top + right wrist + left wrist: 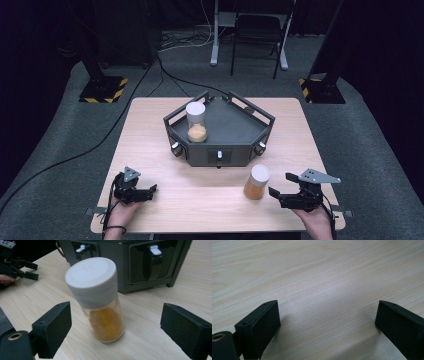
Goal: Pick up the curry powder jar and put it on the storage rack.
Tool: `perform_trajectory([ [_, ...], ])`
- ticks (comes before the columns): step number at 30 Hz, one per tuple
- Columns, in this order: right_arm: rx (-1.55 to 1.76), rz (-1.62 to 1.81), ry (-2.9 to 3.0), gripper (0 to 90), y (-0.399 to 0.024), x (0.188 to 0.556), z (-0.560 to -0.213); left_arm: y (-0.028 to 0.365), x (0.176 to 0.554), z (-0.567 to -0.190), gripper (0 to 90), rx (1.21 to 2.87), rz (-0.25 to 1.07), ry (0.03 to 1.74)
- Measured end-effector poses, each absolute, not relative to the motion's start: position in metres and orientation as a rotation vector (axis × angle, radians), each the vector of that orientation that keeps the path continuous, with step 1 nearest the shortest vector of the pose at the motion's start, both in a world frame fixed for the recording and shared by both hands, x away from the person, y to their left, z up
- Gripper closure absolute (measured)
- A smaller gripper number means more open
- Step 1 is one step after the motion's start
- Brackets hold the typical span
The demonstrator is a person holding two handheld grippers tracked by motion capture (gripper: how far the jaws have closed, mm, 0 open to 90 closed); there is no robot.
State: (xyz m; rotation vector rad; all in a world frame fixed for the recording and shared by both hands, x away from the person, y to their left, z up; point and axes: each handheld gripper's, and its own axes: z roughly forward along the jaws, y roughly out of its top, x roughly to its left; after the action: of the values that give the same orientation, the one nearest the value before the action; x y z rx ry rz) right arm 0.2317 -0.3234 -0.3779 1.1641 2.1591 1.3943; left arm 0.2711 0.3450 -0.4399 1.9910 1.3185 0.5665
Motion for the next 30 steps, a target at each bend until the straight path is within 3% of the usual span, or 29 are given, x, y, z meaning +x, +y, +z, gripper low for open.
perform_trajectory([
  [30,1.058,1.362,2.244,20.3,-0.283,0.256,-0.374,0.345,0.271,-0.440,5.6,1.991,0.566,1.318],
])
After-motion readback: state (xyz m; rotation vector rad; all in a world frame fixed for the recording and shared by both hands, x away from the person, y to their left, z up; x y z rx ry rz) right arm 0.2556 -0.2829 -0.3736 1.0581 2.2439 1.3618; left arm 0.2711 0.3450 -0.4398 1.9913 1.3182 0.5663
